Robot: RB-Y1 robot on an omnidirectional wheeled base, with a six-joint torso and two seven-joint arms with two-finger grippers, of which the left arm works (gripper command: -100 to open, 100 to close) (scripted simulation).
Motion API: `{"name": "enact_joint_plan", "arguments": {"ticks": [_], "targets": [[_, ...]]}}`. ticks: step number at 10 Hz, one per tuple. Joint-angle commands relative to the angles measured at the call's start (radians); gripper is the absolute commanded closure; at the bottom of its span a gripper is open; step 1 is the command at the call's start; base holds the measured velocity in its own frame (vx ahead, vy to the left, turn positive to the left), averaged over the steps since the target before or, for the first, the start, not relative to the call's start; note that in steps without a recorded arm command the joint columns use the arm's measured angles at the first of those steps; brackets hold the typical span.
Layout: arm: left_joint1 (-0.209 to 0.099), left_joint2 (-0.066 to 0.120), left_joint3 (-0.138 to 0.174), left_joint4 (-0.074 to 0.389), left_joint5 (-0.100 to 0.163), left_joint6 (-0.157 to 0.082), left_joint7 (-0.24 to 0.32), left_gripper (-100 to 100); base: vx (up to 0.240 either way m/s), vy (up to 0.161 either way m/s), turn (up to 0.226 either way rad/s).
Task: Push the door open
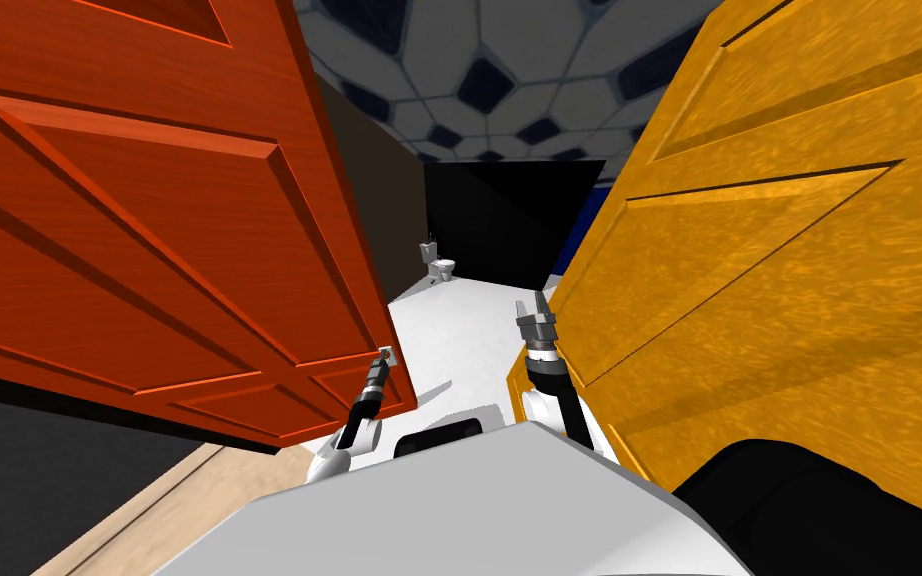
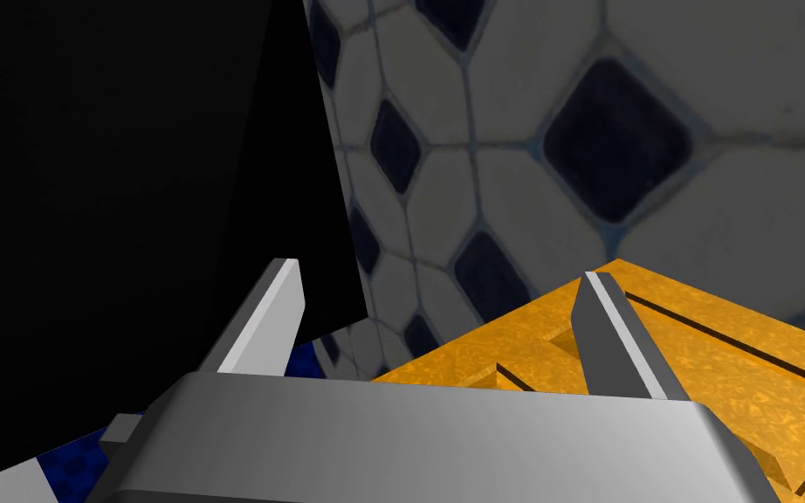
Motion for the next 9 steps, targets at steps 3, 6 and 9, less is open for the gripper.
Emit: {"name": "enact_joint_plan", "arguments": {"ticks": [3, 6, 9], "targets": [[-0.001, 0.0, 0.0, -0.001, 0.0, 0.0, 0.0, 100, -0.022, 0.002, -0.004], [0.001, 0.004, 0.011, 0.002, 0.007, 0.003, -0.005, 100, 0.029, -0.011, 0.013], [0.0, 0.008, 0.023, 0.003, 0.014, 0.003, -0.009, 100, 0.165, -0.037, 0.03]]}}
